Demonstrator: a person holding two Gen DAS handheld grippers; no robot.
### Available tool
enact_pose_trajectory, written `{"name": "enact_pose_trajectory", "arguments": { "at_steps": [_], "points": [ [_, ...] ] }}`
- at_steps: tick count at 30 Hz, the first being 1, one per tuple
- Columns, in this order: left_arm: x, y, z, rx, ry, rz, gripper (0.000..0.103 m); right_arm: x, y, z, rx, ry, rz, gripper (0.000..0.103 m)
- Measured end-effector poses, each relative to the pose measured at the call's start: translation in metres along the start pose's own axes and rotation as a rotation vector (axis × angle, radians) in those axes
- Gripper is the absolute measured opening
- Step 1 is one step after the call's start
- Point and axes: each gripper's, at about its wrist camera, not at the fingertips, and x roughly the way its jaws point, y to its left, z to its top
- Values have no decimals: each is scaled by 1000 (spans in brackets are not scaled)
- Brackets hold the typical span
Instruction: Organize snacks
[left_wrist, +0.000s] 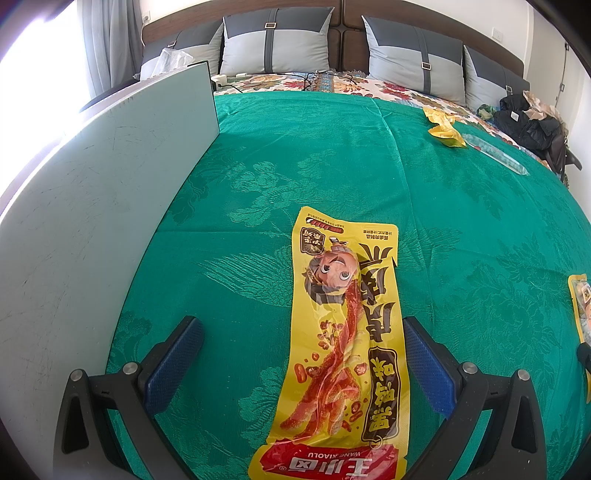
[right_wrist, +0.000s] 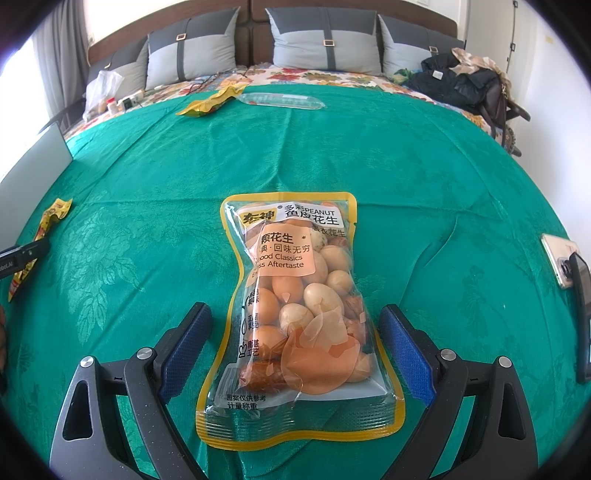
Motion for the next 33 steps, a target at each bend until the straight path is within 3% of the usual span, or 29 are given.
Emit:
{"name": "enact_pose_trajectory", "arguments": {
  "at_steps": [33],
  "points": [
    [1,0,3,1,24,4,103,0,0,0,0,0,1,95]
  ]
}}
